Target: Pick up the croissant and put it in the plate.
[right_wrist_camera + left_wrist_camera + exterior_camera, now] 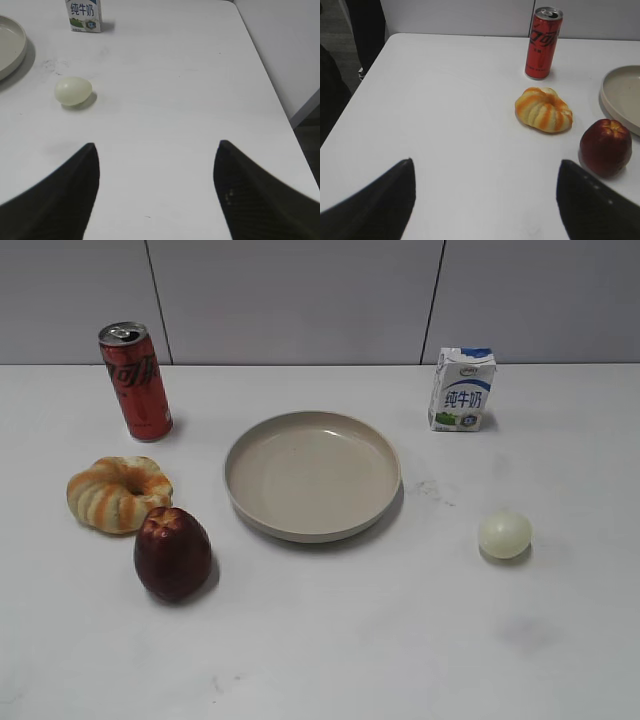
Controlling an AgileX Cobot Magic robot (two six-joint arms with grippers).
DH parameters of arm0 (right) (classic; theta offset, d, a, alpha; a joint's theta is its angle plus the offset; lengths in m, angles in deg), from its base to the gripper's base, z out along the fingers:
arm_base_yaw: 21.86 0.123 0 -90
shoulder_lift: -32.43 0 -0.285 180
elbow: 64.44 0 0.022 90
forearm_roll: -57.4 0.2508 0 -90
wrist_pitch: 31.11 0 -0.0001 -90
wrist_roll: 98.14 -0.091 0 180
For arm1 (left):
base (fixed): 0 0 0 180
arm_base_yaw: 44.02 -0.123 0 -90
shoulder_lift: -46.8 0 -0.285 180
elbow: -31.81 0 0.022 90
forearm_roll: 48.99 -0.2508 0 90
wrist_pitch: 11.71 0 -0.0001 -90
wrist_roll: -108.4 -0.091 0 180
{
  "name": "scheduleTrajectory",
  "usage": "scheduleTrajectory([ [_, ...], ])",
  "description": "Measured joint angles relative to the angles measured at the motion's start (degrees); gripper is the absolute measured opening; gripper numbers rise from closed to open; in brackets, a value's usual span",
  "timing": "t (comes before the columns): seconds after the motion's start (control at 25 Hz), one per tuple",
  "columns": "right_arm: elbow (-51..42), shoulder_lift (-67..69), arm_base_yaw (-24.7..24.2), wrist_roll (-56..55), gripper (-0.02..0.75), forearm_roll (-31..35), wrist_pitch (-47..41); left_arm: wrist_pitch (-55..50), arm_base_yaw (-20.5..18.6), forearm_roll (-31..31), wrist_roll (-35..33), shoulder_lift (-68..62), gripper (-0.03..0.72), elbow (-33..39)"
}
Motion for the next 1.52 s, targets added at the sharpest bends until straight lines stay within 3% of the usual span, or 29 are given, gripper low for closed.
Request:
scheduleTrajectory([
  [0.72,0.0,0.0,0.0,0.0,0.540,0.0,0.0,0.2,0.0,1.6,0.0,-4.6,0.648,-0.7],
  [0.88,0.0,0.0,0.0,0.0,0.540,0.0,0.0,3.7,0.0,1.8,0.0,-16.5,0.648,-4.2],
  [1.12,0.0,0.0,0.0,0.0,0.540,0.0,0.0,18.4,1.2,1.6,0.0,-35.5,0.673,-8.9],
  [1.32,0.0,0.0,0.0,0.0,0.540,0.0,0.0,19.9,1.4,2.3,-1.3,-54.9,0.678,-15.8],
  [1.52,0.0,0.0,0.0,0.0,0.540,0.0,0.0,19.9,2.4,8.2,-7.0,-71.2,0.678,-24.6],
])
